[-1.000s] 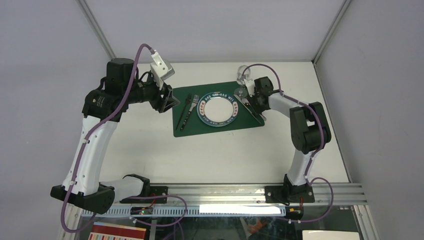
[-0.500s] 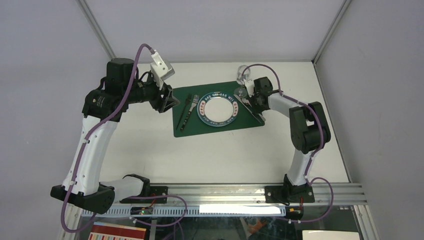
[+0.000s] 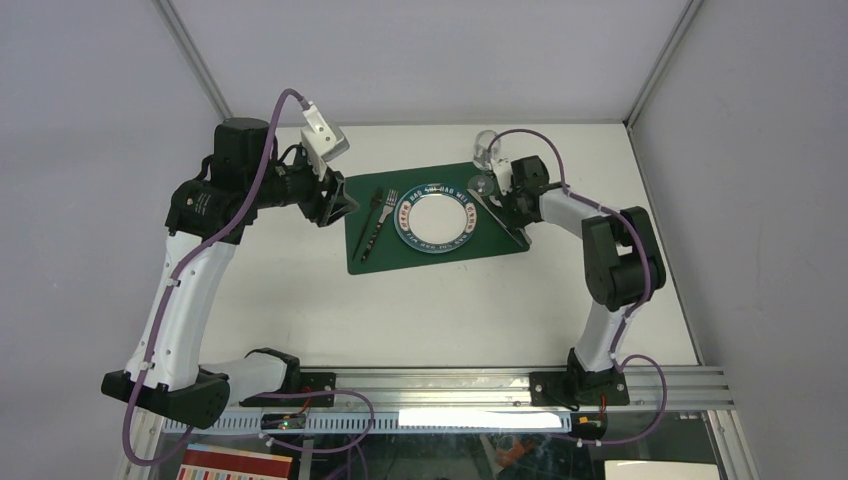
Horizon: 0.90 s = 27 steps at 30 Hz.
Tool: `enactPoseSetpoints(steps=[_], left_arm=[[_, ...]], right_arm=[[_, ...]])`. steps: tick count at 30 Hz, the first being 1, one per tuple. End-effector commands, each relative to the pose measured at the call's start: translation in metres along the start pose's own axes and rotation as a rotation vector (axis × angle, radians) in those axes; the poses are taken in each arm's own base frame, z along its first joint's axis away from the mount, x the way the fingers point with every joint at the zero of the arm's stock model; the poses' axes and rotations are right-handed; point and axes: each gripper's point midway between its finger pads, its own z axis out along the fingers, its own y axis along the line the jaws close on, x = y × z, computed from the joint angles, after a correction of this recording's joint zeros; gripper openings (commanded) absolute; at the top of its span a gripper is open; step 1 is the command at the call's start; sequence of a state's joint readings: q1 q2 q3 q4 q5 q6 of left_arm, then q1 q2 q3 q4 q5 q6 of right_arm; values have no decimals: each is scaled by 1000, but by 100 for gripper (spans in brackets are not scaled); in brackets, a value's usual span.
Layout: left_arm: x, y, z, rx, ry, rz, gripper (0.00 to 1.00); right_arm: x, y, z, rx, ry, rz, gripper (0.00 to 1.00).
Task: Set the dinner table for one person
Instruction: Adjust the spoon with the napkin.
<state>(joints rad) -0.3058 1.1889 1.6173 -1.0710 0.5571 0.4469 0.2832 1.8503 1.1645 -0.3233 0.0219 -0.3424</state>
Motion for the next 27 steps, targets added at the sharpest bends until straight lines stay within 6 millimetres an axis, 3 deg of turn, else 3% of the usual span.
enactPoseSetpoints(steps=[1, 9, 16, 22, 27], left_arm=[[-15, 1, -7, -12, -64, 46, 54], [-15, 0, -8, -10, -66, 45, 54], [-11, 1, -9, -16, -62, 42, 55], [-9, 3, -6, -12, -56, 34, 54], [-9, 5, -4, -6, -53, 27, 54]], right_arm=[[-10, -22, -28, 67, -57, 26, 0], [-13, -12, -42, -88, -72, 78, 0], [-19, 24, -64, -571, -86, 220, 0], [-29, 19, -81, -850, -124, 357, 0], [-27, 11, -69, -930, -109, 445, 0]])
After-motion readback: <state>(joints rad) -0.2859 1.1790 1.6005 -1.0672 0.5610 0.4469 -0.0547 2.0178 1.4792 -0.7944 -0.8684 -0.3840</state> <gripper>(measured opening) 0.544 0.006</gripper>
